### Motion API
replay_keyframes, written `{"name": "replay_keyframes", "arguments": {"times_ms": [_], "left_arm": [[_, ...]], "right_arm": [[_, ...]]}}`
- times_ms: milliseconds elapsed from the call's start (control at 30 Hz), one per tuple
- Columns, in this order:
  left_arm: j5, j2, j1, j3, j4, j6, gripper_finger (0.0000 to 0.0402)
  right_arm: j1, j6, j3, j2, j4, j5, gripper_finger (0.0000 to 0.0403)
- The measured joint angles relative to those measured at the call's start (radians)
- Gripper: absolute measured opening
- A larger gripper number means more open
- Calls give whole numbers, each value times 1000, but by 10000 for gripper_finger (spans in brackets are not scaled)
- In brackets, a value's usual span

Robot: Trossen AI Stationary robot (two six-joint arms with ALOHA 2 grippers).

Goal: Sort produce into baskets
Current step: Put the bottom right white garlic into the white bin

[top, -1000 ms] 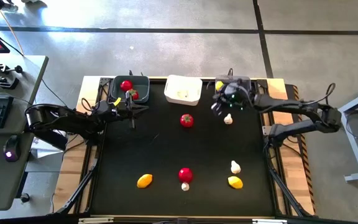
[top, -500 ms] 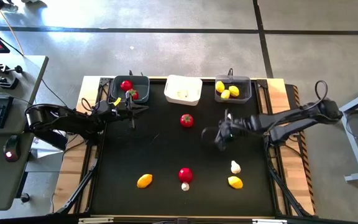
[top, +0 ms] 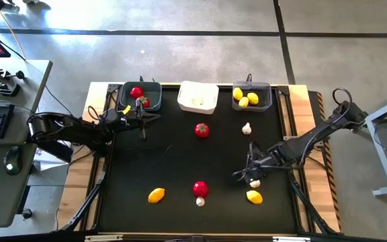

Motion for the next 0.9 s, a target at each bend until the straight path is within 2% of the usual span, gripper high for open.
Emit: {"name": "replay_keyframes", "arguments": {"times_ms": [233, 367, 600, 900], "left_arm": [[-1, 0, 0, 0, 0, -1, 0], [-1, 0, 0, 0, 0, -2, 0], [-1, 0, 0, 0, 0, -11, 0], [-5, 0, 0, 0, 0, -19, 0]], "right_arm": [[49, 119, 0, 21, -66, -5, 198], [49, 124, 0, 62, -59, -40, 232], [46, 122, 0, 129, -41, -87, 235], [46, 100, 0, 180, 2, -92, 201]]}}
